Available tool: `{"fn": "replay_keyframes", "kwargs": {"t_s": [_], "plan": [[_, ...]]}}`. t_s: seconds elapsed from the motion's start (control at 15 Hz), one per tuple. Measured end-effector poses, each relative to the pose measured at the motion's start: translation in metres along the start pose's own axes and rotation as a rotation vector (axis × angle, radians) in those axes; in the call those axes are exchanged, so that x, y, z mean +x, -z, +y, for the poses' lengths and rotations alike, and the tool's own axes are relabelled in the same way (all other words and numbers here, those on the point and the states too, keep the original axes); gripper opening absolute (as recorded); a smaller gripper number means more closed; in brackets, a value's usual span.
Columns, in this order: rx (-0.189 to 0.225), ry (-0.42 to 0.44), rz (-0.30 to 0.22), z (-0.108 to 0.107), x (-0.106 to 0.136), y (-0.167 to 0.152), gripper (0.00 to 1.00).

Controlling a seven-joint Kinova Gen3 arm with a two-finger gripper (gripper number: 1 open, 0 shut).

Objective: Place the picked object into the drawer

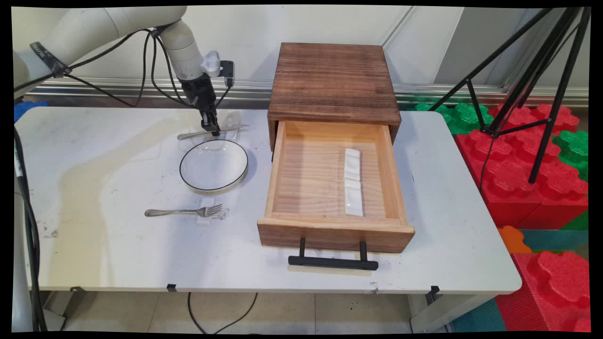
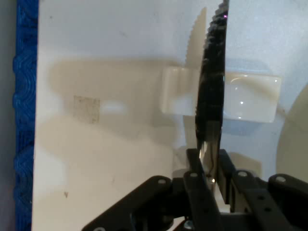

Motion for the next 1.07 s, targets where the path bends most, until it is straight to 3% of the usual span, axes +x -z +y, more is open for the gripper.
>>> {"fn": "replay_keyframes", "kwargs": {"t_s": [0.27,0.47,0.8,1.07], "plan": [[0.045,0.062,0.02,0.002,-0.004,0.011,0.0],[0.11,0.13,0.038,0.006,-0.009,0.03,0.0],[0.217,0.22,0.089,0.025,-0.011,0.082,0.0],[0.262,0.238,0.135,0.042,-0.006,0.117,0.0]]}}
